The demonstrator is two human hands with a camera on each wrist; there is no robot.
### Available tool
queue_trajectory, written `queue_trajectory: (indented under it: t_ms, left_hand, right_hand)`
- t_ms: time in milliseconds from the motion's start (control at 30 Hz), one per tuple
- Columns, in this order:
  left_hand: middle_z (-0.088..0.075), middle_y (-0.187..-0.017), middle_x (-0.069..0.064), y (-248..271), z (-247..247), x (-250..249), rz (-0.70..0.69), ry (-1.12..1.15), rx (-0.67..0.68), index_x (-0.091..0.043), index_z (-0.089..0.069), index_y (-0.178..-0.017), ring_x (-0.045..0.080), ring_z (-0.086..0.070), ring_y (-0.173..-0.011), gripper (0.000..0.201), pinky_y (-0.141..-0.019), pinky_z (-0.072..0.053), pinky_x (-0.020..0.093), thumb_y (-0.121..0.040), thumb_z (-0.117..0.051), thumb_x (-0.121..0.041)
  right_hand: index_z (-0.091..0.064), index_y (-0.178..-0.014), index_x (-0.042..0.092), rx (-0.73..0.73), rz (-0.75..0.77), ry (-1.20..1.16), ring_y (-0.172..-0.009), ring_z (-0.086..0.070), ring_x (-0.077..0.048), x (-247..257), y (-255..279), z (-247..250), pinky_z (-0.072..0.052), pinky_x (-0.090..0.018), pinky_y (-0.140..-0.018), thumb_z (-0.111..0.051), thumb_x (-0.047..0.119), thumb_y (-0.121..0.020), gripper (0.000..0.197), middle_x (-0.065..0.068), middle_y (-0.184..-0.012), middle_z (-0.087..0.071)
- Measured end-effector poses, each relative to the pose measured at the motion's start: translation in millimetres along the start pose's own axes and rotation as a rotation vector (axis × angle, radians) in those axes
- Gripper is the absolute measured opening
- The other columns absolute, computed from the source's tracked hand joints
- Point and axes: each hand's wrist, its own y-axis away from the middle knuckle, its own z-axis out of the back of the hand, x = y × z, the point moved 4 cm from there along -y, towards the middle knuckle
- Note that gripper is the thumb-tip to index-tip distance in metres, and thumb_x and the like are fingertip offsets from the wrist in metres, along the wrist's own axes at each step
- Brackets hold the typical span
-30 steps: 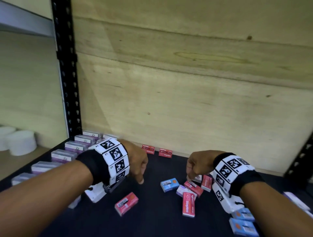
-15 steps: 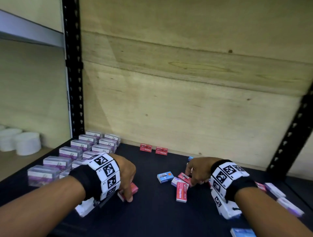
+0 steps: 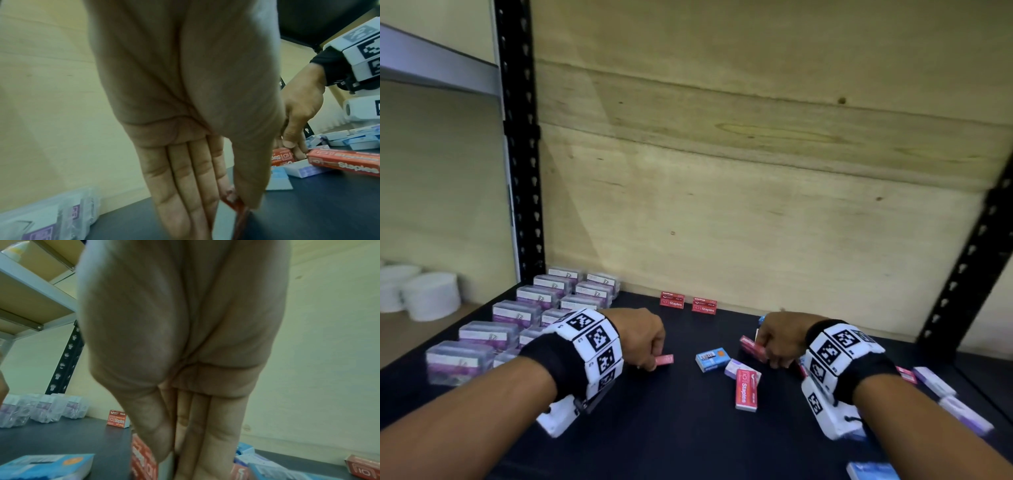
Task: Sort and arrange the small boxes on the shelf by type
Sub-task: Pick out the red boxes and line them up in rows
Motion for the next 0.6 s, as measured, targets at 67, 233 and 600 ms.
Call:
queue_trajectory:
  t_ms: [67, 233, 600]
  left_hand:
    - [-0.065, -0.101, -0.008, -2.5, 2.7, 1.3, -0.001, -0.021, -0.020, -0.023, -0.068, -0.108, 0.011, -0.061, -0.089, 0.019, -0.078, -0.050, 0.025, -0.091, -0.063, -0.027]
    - [-0.063, -0.107, -0.006, -13.7, 7.7, 6.0, 0.004, -0.021, -0.033, -0.023, -0.065, -0.113, 0.011, -0.057, -0.090, 0.021, -0.079, -0.047, 0.025, -0.094, -0.056, -0.023]
    - [-0.059, -0.103, -0.007, -47.8, 16.3, 15.8, 0.035, 0.009, -0.047, -0.021, -0.062, -0.113, 0.013, -0.056, -0.092, 0.021, -0.082, -0.048, 0.026, -0.093, -0.056, -0.018]
  right_hand:
    - [-0.067, -0.113, 0.010, -0.005, -0.014, -0.048, -0.061, -0.064, -0.008, -0.8, -3.8, 1.0, -0.058, -0.031, -0.085, -0.050, 0.003, -0.096, 0.026, -0.004, -0.093, -0.075]
    - [-0.068, -0.110, 0.010, -0.006, -0.030, -0.120, -0.060, -0.065, -0.010, 0.3, -10.3, 4.8, -0.058, -0.032, -0.083, -0.047, 0.008, -0.098, 0.024, -0.006, -0.090, -0.077]
    - [-0.071, -0.112, 0.013, -0.027, 0.013, 0.072, -0.080, -0.064, -0.012, 18.4, -14.6, 9.7, -0.048, -0.026, -0.078, -0.060, 0.018, -0.094, 0.021, -0.002, -0.096, -0.075]
